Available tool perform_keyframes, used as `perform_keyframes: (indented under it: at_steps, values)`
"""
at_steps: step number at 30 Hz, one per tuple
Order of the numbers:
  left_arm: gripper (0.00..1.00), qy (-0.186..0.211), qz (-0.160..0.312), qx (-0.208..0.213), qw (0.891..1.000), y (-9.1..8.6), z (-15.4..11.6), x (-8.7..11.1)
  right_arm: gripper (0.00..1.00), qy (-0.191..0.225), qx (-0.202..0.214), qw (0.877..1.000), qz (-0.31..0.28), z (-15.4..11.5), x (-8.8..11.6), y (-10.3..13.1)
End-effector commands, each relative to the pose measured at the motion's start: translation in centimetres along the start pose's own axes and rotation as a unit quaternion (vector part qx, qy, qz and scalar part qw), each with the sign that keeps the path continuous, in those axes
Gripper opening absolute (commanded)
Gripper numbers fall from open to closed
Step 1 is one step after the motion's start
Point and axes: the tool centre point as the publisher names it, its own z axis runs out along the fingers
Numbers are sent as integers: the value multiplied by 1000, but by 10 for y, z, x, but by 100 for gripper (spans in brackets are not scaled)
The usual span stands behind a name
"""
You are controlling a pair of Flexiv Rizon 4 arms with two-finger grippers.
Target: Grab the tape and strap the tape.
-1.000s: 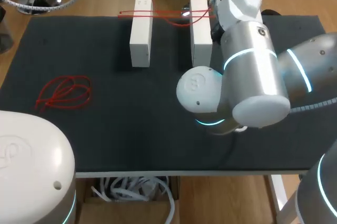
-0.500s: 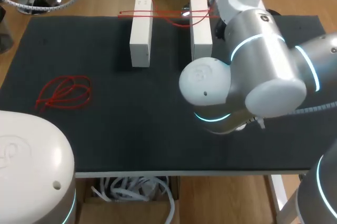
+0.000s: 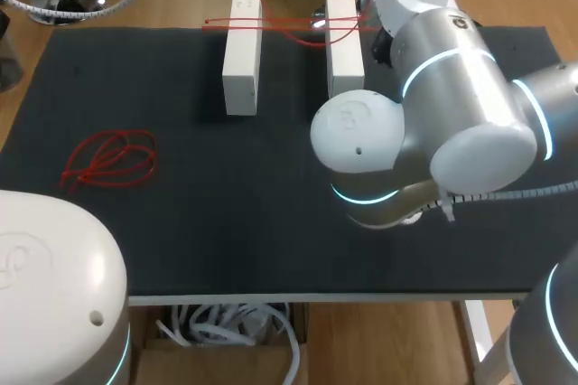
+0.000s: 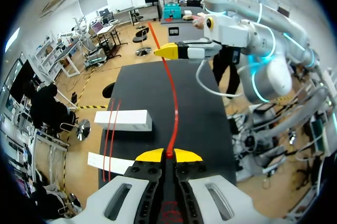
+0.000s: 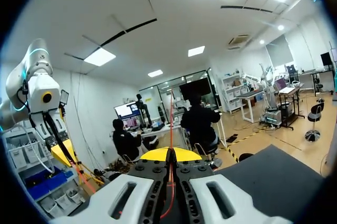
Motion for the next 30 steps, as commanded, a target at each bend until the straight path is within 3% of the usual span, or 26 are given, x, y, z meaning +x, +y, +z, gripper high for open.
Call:
perform_keyframes:
  at_steps: [1,13,24,30]
  values:
    - [0,1,0,-2,1000,-1,-1,0,0,0,8,1000,0,0,-1,5]
    - [0,1,0,-2,1000,-1,-1,0,0,0,8,1000,0,0,-1,5]
    - [0,1,0,-2,1000,-1,-1,0,0,-52,-1,990,-129,1,20,8]
    - [0,1,0,-2,1000,-1,-1,0,0,-86,-9,971,-225,0,28,9]
